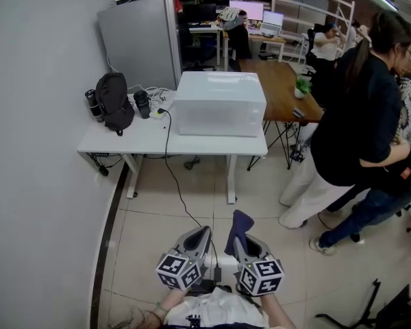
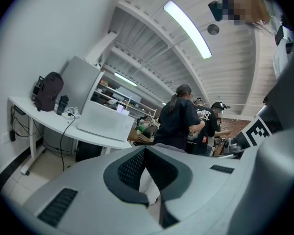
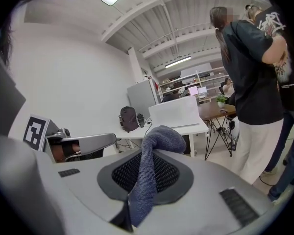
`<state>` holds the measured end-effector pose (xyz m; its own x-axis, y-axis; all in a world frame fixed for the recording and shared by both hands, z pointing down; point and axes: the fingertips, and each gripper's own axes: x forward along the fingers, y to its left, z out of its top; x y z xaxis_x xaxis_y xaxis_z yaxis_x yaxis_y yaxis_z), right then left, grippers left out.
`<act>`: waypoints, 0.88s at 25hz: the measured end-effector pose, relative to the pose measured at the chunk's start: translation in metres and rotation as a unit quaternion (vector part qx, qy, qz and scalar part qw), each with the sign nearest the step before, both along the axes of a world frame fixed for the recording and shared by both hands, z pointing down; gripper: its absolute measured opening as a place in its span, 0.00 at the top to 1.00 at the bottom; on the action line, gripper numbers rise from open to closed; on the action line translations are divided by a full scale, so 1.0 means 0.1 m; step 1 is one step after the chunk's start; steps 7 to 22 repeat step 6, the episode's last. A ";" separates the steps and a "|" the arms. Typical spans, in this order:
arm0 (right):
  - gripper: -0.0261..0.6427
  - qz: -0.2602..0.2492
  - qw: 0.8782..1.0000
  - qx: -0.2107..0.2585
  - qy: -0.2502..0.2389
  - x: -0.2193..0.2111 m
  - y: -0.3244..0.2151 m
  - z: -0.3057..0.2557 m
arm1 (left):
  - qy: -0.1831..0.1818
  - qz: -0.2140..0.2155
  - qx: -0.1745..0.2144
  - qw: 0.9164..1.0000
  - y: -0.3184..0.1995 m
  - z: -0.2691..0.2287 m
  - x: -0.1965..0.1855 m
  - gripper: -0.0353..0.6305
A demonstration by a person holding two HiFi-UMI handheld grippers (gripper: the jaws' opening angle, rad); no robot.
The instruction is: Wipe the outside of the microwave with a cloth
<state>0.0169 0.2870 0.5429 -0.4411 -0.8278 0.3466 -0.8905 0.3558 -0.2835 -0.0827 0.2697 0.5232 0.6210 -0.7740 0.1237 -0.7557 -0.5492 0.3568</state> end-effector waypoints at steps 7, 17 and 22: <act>0.86 -0.001 1.000 0.004 0.004 0.00 -0.02 -0.05 | -0.001 0.001 -0.001 1.000 0.00 -0.04 0.00 0.97; 0.86 -0.001 1.000 0.004 0.004 0.00 -0.02 -0.05 | -0.001 0.001 -0.001 1.000 0.00 -0.04 0.00 0.97; 0.86 -0.001 1.000 0.004 0.004 0.00 -0.02 -0.05 | -0.001 0.001 -0.001 1.000 0.00 -0.04 0.00 0.97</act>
